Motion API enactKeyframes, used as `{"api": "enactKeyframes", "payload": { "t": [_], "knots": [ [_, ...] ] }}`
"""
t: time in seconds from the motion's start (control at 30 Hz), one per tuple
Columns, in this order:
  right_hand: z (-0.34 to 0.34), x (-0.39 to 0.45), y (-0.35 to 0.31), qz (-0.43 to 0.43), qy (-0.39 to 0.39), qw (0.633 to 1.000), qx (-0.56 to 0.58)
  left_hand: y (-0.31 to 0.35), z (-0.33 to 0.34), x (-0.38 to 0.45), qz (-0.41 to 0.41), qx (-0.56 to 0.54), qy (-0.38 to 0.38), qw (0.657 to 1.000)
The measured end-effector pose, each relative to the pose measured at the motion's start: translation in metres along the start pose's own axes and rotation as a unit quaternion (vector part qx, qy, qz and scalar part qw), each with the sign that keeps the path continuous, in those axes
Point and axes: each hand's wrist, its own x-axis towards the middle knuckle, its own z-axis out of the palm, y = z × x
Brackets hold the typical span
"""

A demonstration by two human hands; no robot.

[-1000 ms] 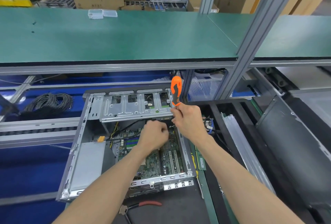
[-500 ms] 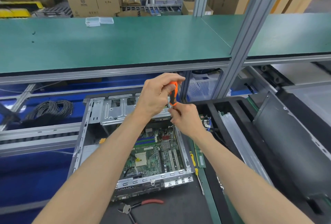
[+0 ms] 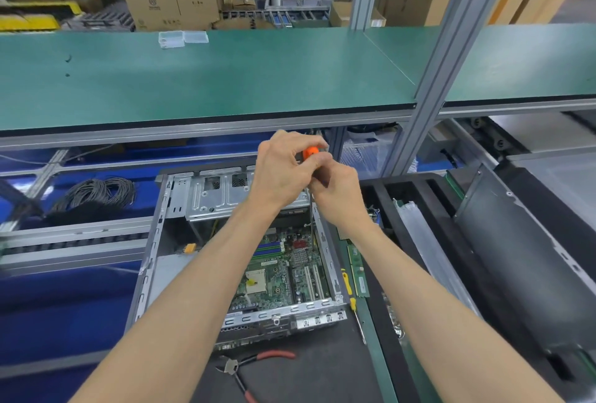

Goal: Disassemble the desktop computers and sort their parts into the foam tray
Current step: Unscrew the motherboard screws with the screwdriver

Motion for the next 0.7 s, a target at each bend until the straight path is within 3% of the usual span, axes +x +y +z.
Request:
{"api": "enactKeyframes", "payload": {
  "t": [0.17, 0.33, 0.43, 0.6, 0.7],
  "knots": [
    [-0.001, 0.0, -0.002, 0.015, -0.076, 0.997, 0.024, -0.003, -0.01, 0.002, -0.054, -0.093, -0.078, 0.991],
    [0.002, 0.0, -0.001, 0.036, 0.033, 0.999, 0.011, 0.0, -0.001, 0.003, -0.142, -0.14, -0.016, 0.98],
    [0.003, 0.001, -0.003, 0.041, 0.041, 0.998, 0.026, 0.005, 0.003, 0.002, -0.125, -0.122, -0.006, 0.985],
    [-0.005, 0.004, 0.002, 0.021, -0.025, 0.999, -0.011, -0.001, -0.003, 0.001, -0.096, -0.131, -0.065, 0.985],
    [-0.007, 0.003, 0.003, 0.026, -0.064, 0.998, -0.003, -0.001, -0.002, 0.0, -0.11, -0.149, -0.043, 0.982]
  ]
}}
